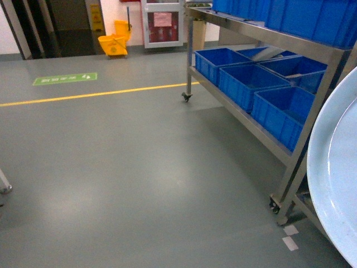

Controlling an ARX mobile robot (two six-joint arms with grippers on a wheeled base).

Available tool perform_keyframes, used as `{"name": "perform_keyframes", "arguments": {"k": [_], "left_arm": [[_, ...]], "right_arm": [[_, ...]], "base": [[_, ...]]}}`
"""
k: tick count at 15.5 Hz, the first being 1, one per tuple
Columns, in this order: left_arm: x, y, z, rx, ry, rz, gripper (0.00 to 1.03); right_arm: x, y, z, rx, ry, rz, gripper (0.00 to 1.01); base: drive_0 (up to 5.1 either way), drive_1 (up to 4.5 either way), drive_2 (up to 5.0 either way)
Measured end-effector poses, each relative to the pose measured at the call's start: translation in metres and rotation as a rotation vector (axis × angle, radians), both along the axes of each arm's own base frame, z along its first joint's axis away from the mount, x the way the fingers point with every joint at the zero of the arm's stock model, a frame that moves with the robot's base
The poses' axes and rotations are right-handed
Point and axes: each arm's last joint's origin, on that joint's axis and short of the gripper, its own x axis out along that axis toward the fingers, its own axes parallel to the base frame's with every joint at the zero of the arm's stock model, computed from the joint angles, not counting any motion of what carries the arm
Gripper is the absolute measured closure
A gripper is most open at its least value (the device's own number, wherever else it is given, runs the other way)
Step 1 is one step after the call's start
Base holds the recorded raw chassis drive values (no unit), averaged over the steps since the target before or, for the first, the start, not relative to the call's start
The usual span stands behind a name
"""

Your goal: Place blue tray on left shelf second layer neatly

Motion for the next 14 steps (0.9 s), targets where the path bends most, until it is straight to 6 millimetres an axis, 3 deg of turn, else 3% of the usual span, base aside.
{"name": "perform_keyframes", "arguments": {"k": [14], "left_arm": [[0.0, 0.0, 0.0, 0.0, 0.0, 0.0, 0.05]], "right_arm": [[0.0, 0.0, 0.0, 0.0, 0.0, 0.0, 0.99]], "base": [[-1.6, -1.62, -1.6]]}}
